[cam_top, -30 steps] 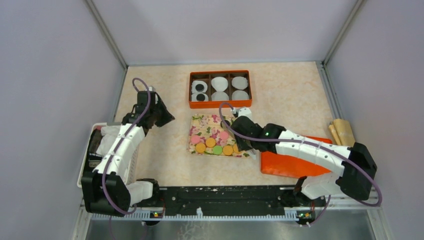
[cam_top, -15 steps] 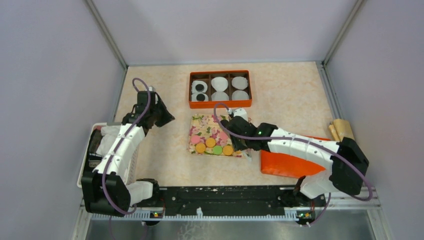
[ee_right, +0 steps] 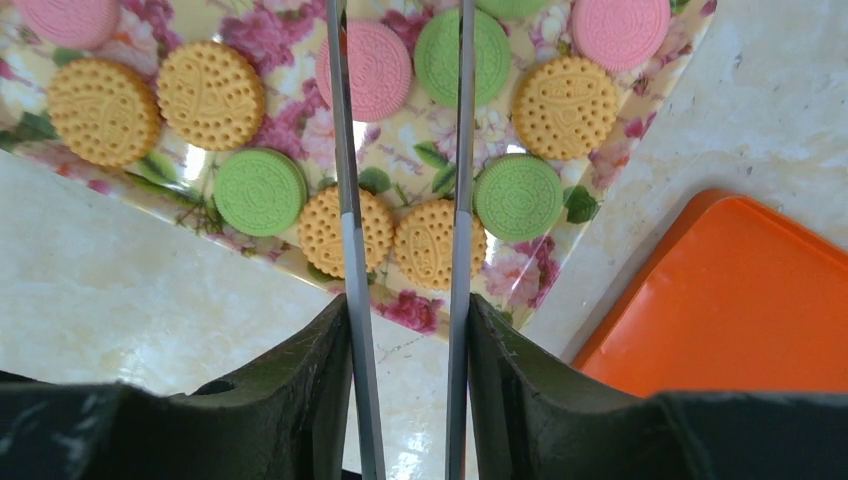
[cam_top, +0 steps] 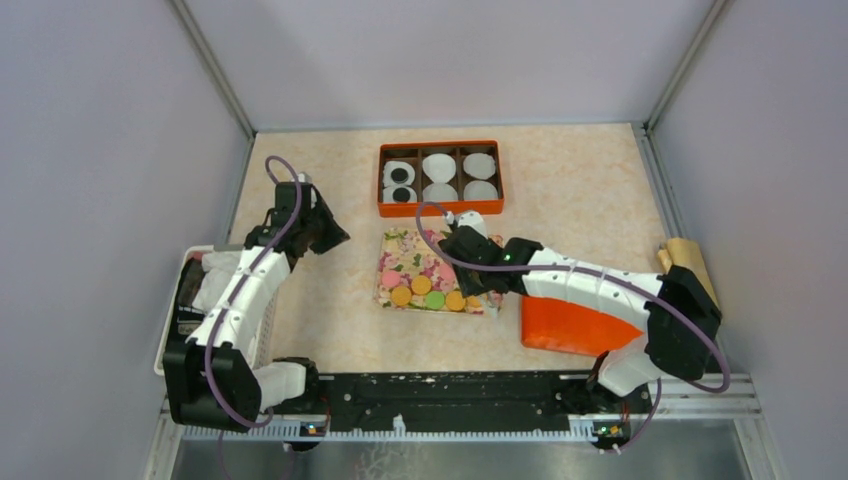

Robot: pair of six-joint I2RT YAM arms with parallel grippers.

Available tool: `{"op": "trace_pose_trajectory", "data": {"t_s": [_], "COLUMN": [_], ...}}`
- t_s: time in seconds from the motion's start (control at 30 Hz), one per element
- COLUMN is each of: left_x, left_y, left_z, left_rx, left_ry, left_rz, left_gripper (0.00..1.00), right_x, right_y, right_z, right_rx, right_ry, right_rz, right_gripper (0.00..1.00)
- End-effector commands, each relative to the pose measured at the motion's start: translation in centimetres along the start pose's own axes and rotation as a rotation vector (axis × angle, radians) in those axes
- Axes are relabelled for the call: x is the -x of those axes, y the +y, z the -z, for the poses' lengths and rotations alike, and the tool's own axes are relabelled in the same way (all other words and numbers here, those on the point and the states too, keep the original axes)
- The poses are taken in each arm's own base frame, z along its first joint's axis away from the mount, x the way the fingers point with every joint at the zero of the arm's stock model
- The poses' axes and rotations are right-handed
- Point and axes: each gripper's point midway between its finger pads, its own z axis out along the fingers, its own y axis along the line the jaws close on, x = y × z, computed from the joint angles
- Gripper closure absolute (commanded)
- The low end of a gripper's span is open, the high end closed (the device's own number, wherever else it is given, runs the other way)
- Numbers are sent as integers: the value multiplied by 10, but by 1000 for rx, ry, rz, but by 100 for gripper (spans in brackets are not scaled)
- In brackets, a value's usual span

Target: Pack the cookies

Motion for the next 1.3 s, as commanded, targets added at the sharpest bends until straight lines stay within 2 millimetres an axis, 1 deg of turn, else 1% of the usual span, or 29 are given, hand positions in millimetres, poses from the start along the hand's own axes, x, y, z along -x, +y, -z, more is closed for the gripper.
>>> {"op": "trace_pose_trajectory", "data": {"t_s": [0.0, 0.1, 0.33, 0.43, 0.5, 0.53, 0.7, 0.73, 0.8, 0.97, 1.07, 1.13, 1.27], "left_x": [6, 7, 11, 13, 15, 16, 20, 21, 21, 21, 20, 21, 22], "left_y": [-4, -4, -4, -4, -5, -5, -7, -7, -5, -1, -1, 0, 2], "left_z": [-4, -2, 1, 1, 1, 1, 0, 0, -2, -5, -6, -6, -4], "left_rx": [-19, -18, -12, -10, -12, -12, -9, -7, 0, 15, 19, 24, 33], "left_ry": [-19, -25, -46, -49, -53, -52, -61, -62, -61, -57, -52, -54, -60], "left_rz": [4, 2, -4, -4, -5, -5, -13, -14, -17, -18, -18, -16, -18], "left_gripper": [100, 100, 100, 100, 100, 100, 100, 100, 100, 100, 100, 100, 100], "right_x": [40, 52, 81, 102, 117, 125, 172, 179, 190, 211, 220, 228, 237], "right_y": [13, 16, 18, 15, 5, 3, -17, -20, -25, -36, -39, -41, -45], "right_z": [20, 29, 43, 49, 47, 46, 29, 23, 6, -33, -54, -63, -78], "right_rx": [32, 52, 42, 17, -24, -32, -61, -67, -88, -105, -116, -120, -147], "right_ry": [-100, -132, -200, -249, -261, -267, -315, -314, -298, -270, -257, -258, -258], "right_rz": [-3, 0, -7, -12, -14, -18, -51, -53, -51, -54, -51, -46, -29], "right_gripper": [85, 90, 92, 92, 92, 92, 92, 92, 92, 92, 92, 92, 92]}}
